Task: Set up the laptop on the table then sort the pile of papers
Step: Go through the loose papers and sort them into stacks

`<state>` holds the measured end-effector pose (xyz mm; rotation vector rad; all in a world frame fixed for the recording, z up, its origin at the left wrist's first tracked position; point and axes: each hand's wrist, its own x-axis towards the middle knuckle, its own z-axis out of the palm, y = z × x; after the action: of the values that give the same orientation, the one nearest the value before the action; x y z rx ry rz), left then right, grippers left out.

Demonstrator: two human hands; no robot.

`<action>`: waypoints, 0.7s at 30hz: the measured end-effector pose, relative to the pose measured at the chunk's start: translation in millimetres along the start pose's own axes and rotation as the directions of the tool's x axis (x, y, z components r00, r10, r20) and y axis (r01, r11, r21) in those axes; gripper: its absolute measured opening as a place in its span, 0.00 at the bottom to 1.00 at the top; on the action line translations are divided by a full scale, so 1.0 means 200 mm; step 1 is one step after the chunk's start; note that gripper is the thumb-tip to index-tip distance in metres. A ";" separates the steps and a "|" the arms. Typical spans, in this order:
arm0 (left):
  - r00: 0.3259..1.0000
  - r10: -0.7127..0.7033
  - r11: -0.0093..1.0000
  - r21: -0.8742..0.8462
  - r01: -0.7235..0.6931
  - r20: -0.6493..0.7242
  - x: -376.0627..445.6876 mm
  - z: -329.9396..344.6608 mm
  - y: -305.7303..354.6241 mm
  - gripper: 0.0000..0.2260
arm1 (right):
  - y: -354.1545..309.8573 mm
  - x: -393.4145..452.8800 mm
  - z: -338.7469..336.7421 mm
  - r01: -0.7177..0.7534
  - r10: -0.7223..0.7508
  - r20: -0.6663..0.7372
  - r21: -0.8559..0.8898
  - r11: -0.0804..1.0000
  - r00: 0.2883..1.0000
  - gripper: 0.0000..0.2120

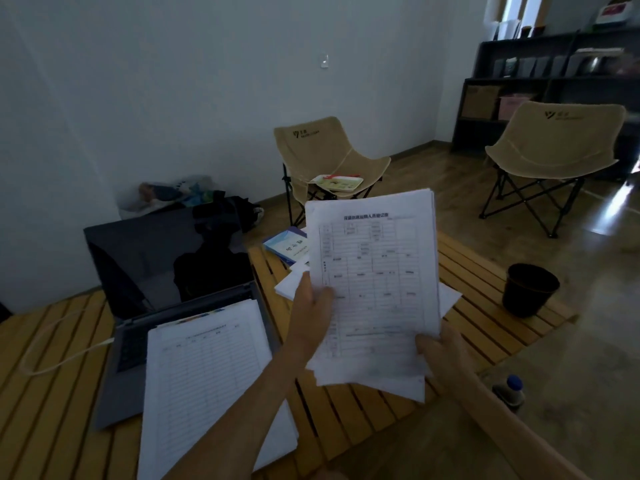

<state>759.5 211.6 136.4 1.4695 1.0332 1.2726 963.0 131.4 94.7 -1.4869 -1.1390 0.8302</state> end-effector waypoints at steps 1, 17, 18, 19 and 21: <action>0.999 -0.009 1.000 0.001 0.010 -0.033 0.00 -0.05 0.04 0.15 | -0.05 -0.01 0.04 0.008 -0.007 0.026 -0.013 1.000 1.000 0.20; 0.804 -0.353 0.835 0.227 0.501 -0.478 -0.49 -1.07 -0.12 0.13 | -0.29 -0.30 0.95 -0.360 0.383 0.511 -0.148 0.921 0.769 0.12; 0.789 -0.363 0.829 0.215 0.516 -0.496 -0.50 -1.08 -0.15 0.12 | -0.26 -0.30 0.98 -0.368 0.402 0.501 -0.170 0.914 0.767 0.12; 0.774 -0.369 0.822 0.209 0.530 -0.514 -0.51 -1.08 -0.17 0.13 | -0.24 -0.29 1.00 -0.366 0.417 0.498 -0.202 0.909 0.760 0.13; 0.760 -0.365 0.809 0.220 0.545 -0.538 -0.51 -1.09 -0.23 0.14 | -0.20 -0.27 1.04 -0.333 0.423 0.502 -0.263 0.906 0.754 0.12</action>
<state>529.9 146.9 79.4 1.0513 1.9266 1.1202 745.0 146.9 85.3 -1.6960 -1.3585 1.5635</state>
